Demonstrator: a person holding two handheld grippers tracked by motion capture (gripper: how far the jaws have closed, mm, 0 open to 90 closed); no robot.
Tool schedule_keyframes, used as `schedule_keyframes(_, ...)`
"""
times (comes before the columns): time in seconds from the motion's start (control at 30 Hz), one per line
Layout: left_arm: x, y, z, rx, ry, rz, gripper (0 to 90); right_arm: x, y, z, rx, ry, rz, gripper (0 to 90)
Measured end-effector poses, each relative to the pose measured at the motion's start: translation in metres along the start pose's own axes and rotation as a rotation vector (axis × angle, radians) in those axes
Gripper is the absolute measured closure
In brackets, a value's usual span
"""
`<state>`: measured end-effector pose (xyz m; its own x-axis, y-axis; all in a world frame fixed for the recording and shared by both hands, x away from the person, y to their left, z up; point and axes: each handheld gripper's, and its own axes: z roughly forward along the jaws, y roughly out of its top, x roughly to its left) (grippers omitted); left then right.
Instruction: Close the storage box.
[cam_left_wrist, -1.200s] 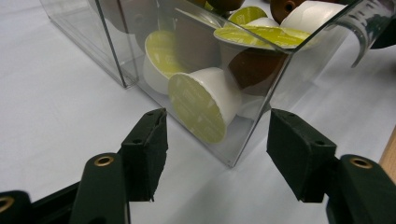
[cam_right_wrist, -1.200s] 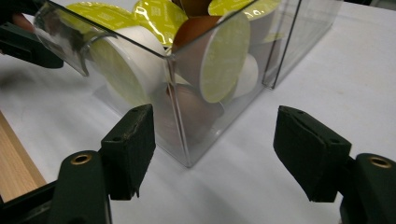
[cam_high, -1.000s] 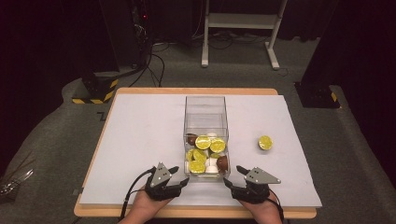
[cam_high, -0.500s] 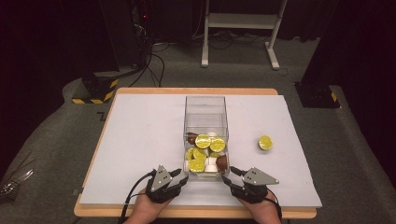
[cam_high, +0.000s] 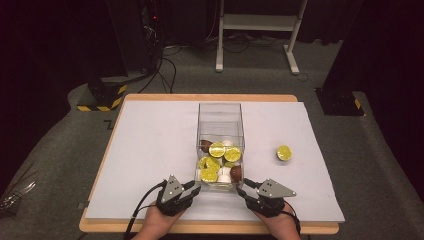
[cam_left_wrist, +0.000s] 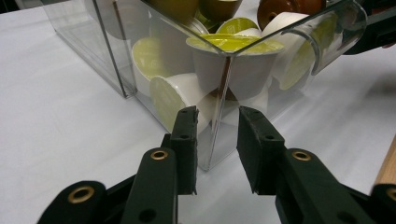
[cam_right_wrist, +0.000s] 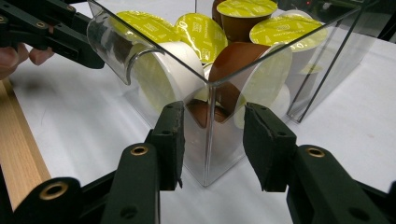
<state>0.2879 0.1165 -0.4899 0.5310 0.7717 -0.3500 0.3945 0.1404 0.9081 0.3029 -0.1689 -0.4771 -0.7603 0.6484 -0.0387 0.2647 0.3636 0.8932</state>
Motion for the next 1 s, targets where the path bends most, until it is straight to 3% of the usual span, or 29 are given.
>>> schedule_keyframes(0.1, 0.003, 0.003, 0.0, 0.011, 0.005, 0.03, 68.5, -0.001, 0.001, 0.002, -0.003, 0.005, 0.006, 59.2)
schedule_keyframes(0.43, 0.002, 0.006, 0.004, -0.008, 0.004, 0.029, 68.9, -0.003, 0.004, 0.003, -0.005, -0.018, 0.013, 60.7)
schedule_keyframes(0.57, 0.002, 0.008, 0.003, -0.02, 0.018, 0.063, 71.7, -0.007, 0.006, 0.006, -0.005, -0.015, 0.028, 60.0)
schedule_keyframes(0.67, 0.0, 0.012, 0.006, -0.034, 0.018, 0.046, 72.2, -0.01, 0.009, 0.008, 0.003, -0.007, 0.033, 58.8)
schedule_keyframes(0.8, -0.001, 0.014, 0.01, -0.043, 0.024, 0.067, 70.8, -0.015, 0.012, 0.009, 0.01, -0.02, 0.044, 59.1)
schedule_keyframes(0.93, 0.0, 0.014, 0.012, -0.06, 0.022, 0.034, 70.7, -0.017, 0.012, 0.011, 0.003, -0.021, 0.051, 59.0)
schedule_keyframes(1.0, 0.001, 0.014, 0.013, -0.063, 0.026, 0.04, 70.6, -0.018, 0.012, 0.012, 0.005, -0.022, 0.048, 59.0)
